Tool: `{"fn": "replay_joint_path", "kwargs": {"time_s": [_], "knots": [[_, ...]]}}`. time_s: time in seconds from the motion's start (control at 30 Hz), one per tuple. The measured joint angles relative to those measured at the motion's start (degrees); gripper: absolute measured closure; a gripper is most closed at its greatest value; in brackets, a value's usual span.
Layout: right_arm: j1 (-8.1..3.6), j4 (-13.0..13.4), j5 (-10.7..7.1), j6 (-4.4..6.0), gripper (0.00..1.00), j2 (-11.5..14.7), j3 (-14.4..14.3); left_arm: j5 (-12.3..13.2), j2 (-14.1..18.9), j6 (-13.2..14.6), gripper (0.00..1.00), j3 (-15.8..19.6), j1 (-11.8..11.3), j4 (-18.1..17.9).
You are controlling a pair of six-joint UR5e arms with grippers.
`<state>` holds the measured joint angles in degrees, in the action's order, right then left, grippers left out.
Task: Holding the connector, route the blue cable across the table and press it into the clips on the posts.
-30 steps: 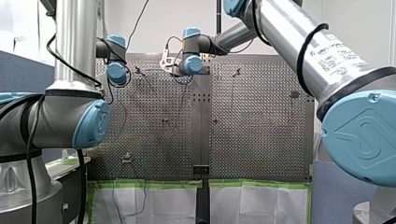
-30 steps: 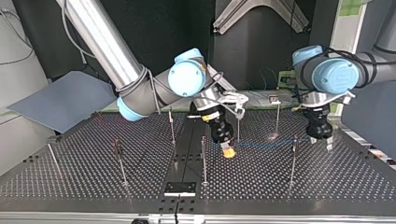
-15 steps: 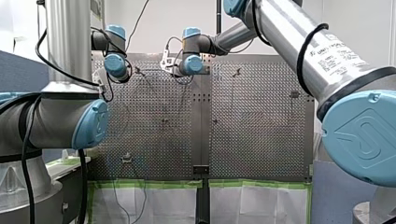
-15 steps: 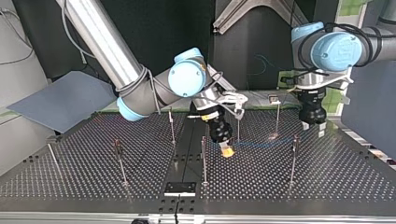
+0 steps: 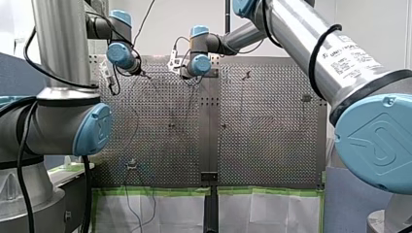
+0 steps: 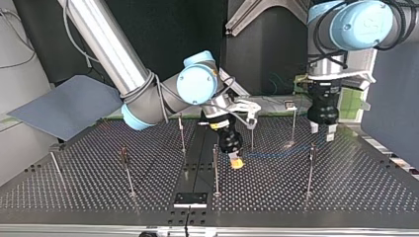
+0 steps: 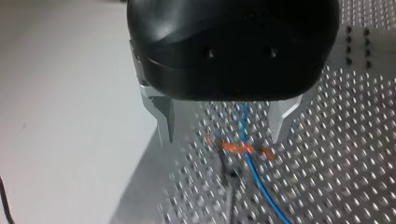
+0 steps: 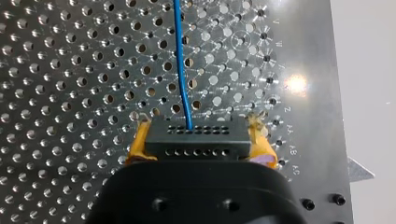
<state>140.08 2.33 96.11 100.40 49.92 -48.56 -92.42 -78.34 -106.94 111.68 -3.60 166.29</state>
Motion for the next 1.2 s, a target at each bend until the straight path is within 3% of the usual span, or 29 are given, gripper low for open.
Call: {"fn": "replay_joint_path", "kwargs": {"time_s": [0.2,0.4,0.6,0.93,1.2], "knots": [[-0.01,-0.26,0.12,0.02,1.00,-0.01,0.04,2.54,0.47,2.86,0.00,-0.03,1.51,0.31],[-0.11,-0.29,0.13,0.01,1.00,-0.02,0.06,3.98,-1.52,5.64,0.00,-0.56,2.78,1.05],[-0.43,-0.30,0.14,0.00,1.00,-0.02,0.06,3.50,-2.77,8.18,0.00,-2.40,3.74,1.16],[-0.90,-0.24,0.12,0.01,1.00,-0.04,0.01,2.94,-4.27,8.85,0.00,-4.06,5.37,0.43],[-0.99,-0.21,-0.04,-0.02,1.00,-0.05,0.01,-0.52,-7.18,9.92,0.00,-6.29,6.81,0.18]]}}
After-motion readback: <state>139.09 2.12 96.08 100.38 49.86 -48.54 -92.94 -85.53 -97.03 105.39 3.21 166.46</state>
